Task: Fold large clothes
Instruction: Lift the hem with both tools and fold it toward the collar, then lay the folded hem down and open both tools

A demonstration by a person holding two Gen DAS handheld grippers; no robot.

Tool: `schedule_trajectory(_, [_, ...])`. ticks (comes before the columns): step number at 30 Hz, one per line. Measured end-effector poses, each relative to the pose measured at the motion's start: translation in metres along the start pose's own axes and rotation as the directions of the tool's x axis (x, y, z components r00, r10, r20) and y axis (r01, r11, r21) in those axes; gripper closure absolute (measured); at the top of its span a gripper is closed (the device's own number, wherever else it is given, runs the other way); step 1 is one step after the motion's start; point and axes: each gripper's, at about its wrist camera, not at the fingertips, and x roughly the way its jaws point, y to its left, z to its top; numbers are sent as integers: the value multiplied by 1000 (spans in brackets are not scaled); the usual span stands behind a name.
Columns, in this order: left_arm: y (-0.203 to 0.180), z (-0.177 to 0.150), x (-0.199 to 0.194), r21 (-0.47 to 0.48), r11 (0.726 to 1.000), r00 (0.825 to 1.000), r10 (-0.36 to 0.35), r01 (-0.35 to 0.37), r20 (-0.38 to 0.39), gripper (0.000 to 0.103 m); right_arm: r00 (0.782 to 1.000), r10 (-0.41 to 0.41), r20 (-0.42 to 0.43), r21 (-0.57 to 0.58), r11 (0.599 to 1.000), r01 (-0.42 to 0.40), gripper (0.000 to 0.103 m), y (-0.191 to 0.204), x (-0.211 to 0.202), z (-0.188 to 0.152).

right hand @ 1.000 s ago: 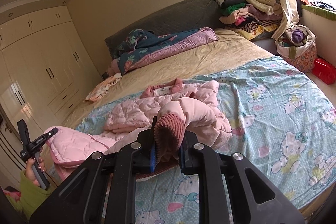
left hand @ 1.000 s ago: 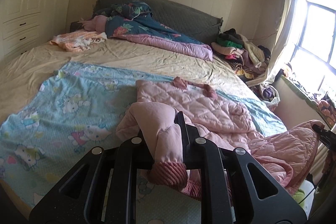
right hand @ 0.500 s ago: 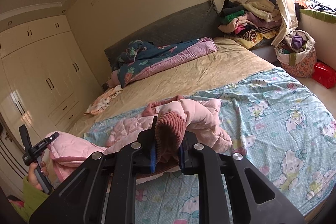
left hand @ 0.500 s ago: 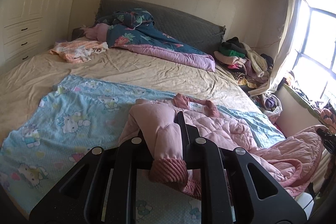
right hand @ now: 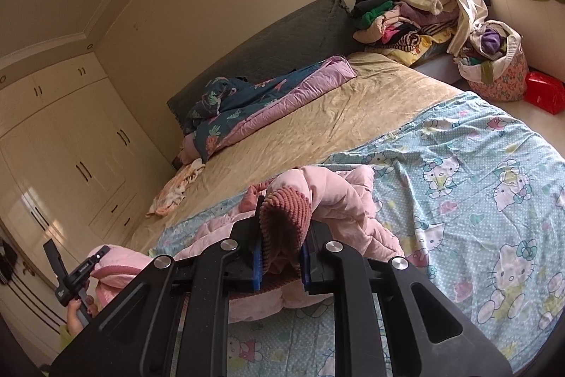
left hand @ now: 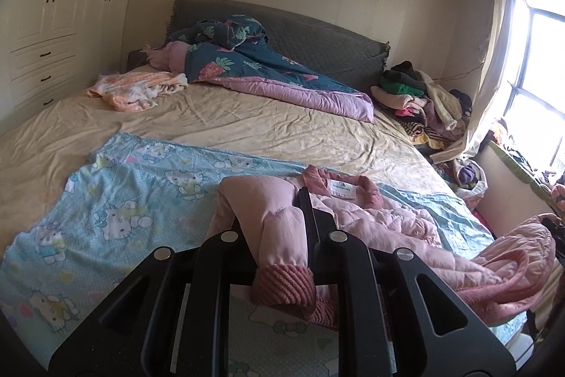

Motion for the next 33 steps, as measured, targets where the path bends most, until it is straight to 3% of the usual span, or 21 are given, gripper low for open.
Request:
schedule_trajectory(27, [-9, 13, 83, 78, 992, 992, 108, -102, -64, 91, 992, -102, -75, 53, 993, 106, 88, -34, 98, 37])
schedule_trajectory(33, [-9, 14, 110, 84, 989, 988, 128, -120, -90, 91, 993, -73, -95, 92, 992, 82, 84, -46, 117, 40])
